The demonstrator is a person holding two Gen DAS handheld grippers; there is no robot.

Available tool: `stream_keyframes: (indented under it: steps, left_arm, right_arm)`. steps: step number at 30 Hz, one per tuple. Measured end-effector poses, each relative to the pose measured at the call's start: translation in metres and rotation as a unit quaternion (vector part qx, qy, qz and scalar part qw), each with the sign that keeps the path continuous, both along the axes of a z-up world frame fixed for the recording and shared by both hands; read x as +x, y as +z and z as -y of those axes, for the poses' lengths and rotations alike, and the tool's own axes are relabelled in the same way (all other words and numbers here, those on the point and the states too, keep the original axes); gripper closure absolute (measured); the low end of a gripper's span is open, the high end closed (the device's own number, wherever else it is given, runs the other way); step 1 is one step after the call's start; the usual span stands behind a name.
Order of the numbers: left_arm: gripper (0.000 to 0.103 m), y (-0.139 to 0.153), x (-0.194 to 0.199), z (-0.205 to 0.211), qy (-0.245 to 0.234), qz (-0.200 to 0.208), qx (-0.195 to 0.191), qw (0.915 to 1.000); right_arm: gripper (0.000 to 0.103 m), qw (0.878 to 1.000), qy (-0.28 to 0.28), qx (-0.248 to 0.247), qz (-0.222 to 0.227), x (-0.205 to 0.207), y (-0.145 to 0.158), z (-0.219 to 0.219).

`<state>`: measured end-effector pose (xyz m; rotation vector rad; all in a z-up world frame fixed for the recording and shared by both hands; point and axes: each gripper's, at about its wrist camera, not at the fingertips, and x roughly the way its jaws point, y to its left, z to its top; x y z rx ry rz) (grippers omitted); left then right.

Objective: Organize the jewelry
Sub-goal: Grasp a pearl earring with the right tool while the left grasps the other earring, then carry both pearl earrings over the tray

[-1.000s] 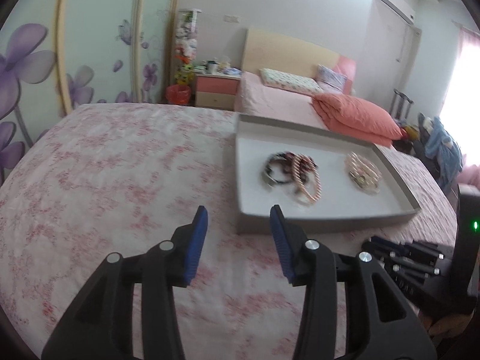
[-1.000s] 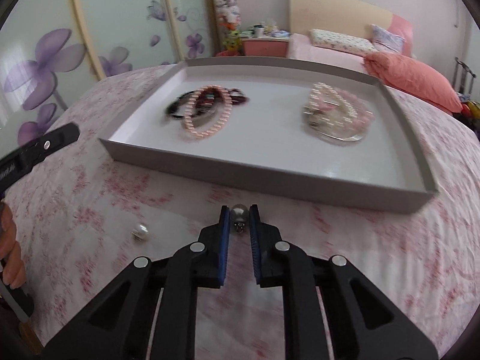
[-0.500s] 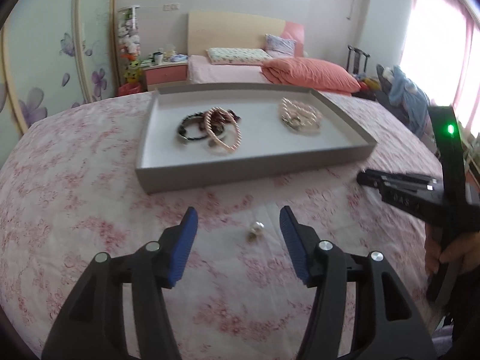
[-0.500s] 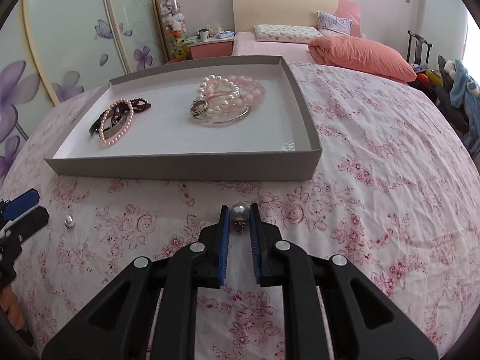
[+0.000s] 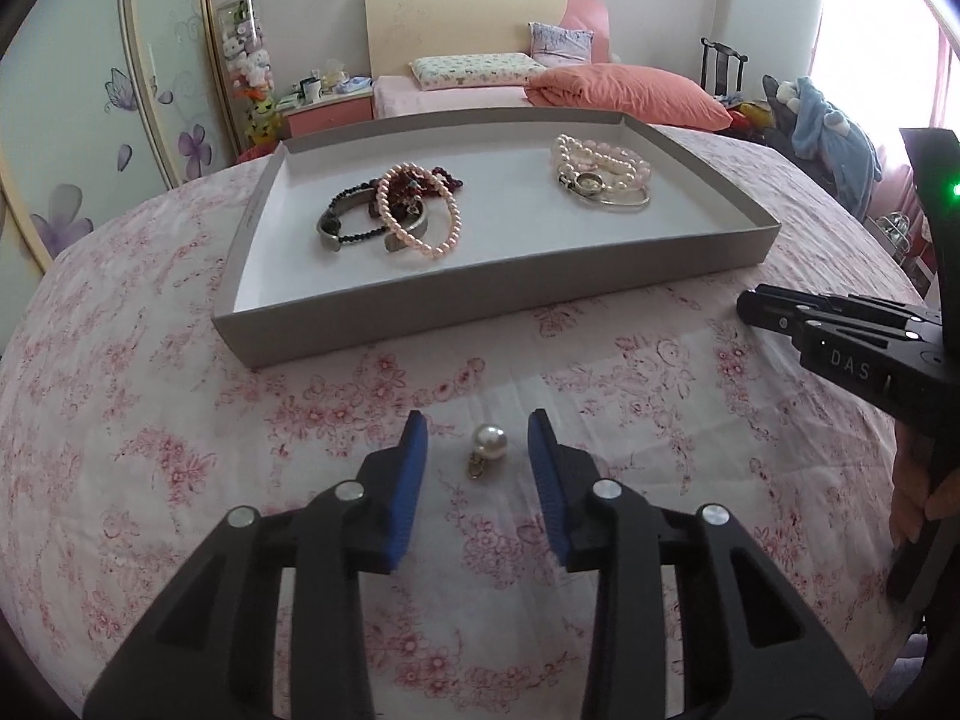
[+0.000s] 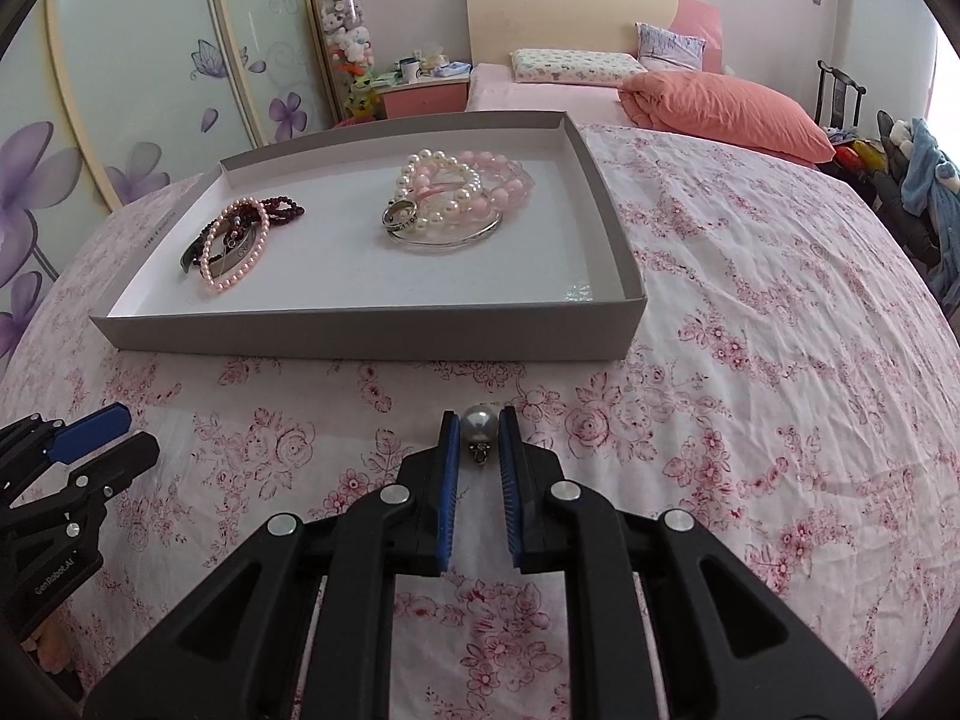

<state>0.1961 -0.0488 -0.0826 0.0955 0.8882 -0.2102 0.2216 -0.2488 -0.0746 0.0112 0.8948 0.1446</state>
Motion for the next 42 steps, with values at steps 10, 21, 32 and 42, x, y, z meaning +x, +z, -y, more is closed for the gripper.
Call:
stream_keyframes:
  steps: [10,21,32,42]
  left_arm:
    - [0.089,0.000,0.006,-0.015,0.051,-0.004,0.004,0.9987]
    - [0.088,0.001,0.005,-0.022,0.064,-0.005,-0.002,0.9980]
    - [0.088,0.001,0.005,-0.022,0.064,-0.006,-0.009,0.9979]
    - [0.089,0.001,0.005,-0.022,0.064,-0.006,-0.009,0.9979]
  right_arm:
    - [0.089,1.000,0.000,0.001,0.000,0.000,0.000,0.000]
    - [0.089,1.000,0.006,-0.015,0.002,-0.001,0.000,-0.003]
    - [0.089,1.000,0.006,-0.014,0.002,-0.001,0.000,-0.005]
    - [0.089,1.000,0.006,-0.013,0.002,-0.001,0.000,-0.004]
